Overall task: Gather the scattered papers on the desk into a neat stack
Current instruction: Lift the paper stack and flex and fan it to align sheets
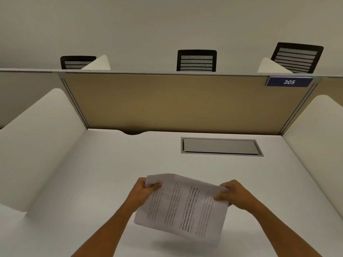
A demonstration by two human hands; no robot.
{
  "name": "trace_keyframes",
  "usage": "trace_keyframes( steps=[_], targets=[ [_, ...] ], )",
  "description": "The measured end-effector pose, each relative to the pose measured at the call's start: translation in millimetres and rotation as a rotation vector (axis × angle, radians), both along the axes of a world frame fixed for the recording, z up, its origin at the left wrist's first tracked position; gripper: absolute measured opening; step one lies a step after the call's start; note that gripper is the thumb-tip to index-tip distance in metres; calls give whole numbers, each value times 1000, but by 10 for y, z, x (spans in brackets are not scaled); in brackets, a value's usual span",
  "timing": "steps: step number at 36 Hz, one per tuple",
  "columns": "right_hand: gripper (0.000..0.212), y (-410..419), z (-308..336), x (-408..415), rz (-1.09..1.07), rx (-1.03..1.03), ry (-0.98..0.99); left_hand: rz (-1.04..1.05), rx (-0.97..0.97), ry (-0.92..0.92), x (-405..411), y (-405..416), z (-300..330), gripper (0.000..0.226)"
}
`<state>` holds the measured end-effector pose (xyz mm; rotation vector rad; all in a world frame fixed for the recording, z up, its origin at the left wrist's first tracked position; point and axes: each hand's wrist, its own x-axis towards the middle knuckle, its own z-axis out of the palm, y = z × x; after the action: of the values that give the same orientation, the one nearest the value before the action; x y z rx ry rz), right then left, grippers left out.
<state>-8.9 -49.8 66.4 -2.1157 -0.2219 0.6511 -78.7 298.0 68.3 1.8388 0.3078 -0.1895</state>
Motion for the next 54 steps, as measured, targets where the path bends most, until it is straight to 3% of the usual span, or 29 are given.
trace_keyframes(
  steps=[5, 9, 13, 18, 24, 28, 32, 36, 41, 54],
  targets=[
    [19, 40, -26, -54, -294, 297, 77, -5, -110, 36, 43, 55, -19, 25],
    [17, 117, -50, -82, -393, 378, 90, -12, -131, 34, 71, 82, -29, 27],
    [16, 154, -37, -81, -414, 436, 79, -4, -214, 31, 76, 102, -30, 22],
    [17, 161, -35, -57, -369, 451, 62, 30, -352, 93, 83, 142, -50, 35],
    [24, 250, 68, -37, -391, 552, 76, 121, -381, 27, 63, 148, -71, 36],
    [18, 270, -44, -133, -338, 464, 101, 109, -362, 13, -24, 151, -119, 33],
    [11, 338, -213, -233, -428, 390, -4, 115, -294, 6, -76, 118, -172, 29],
    [13, 465, -270, -343, -522, 416, -62, 173, -242, 0, -86, 66, -207, 28],
    [14, 555, -388, -468, -531, 451, -54, 268, -201, -9, -150, -50, -279, 9],
    [26, 623, -773, -611, -590, 396, 54, 310, -188, 22, -340, -177, -490, 27]
  ],
)
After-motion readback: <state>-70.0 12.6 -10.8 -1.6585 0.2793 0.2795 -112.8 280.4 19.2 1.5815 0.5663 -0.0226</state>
